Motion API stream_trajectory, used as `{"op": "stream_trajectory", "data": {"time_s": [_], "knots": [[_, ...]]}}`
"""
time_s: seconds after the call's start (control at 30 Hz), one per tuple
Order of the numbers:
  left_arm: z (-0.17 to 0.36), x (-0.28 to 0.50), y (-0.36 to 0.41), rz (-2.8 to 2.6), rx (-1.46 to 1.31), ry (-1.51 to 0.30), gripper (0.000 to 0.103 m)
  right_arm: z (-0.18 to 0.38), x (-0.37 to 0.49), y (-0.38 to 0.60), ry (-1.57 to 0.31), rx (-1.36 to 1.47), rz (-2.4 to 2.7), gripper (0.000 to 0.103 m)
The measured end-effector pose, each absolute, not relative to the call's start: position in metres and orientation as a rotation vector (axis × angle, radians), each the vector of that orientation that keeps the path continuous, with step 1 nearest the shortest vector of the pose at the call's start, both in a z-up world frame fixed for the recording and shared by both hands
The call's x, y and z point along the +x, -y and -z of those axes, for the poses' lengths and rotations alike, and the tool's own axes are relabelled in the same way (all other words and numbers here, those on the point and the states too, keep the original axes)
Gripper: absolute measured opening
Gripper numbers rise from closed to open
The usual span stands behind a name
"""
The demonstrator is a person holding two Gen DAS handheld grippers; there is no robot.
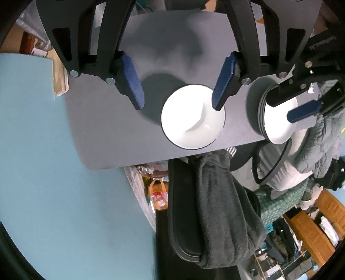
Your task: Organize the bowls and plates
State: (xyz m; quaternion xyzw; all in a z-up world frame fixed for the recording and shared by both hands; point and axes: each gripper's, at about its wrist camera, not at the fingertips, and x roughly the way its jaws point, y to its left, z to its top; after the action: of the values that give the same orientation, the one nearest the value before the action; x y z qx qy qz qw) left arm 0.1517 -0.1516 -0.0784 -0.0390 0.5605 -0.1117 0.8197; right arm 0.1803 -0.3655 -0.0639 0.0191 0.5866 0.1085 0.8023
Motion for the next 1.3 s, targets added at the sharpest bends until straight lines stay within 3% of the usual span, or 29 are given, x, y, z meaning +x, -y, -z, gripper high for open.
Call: {"op": "stream_trajectory", "data": {"time_s": [0.7,1.3], "knots": [[0.085,0.11,0.127,0.249,-0.073,-1.251,0.061,0.059,0.141,0.349,-1.269,0.108,-0.226,0.067],[0.104,0.135,0.145,0.246,-0.137,-1.313,0.062,0.076,0.147,0.373,-1.316,0.008,-0.23,0.067]]}}
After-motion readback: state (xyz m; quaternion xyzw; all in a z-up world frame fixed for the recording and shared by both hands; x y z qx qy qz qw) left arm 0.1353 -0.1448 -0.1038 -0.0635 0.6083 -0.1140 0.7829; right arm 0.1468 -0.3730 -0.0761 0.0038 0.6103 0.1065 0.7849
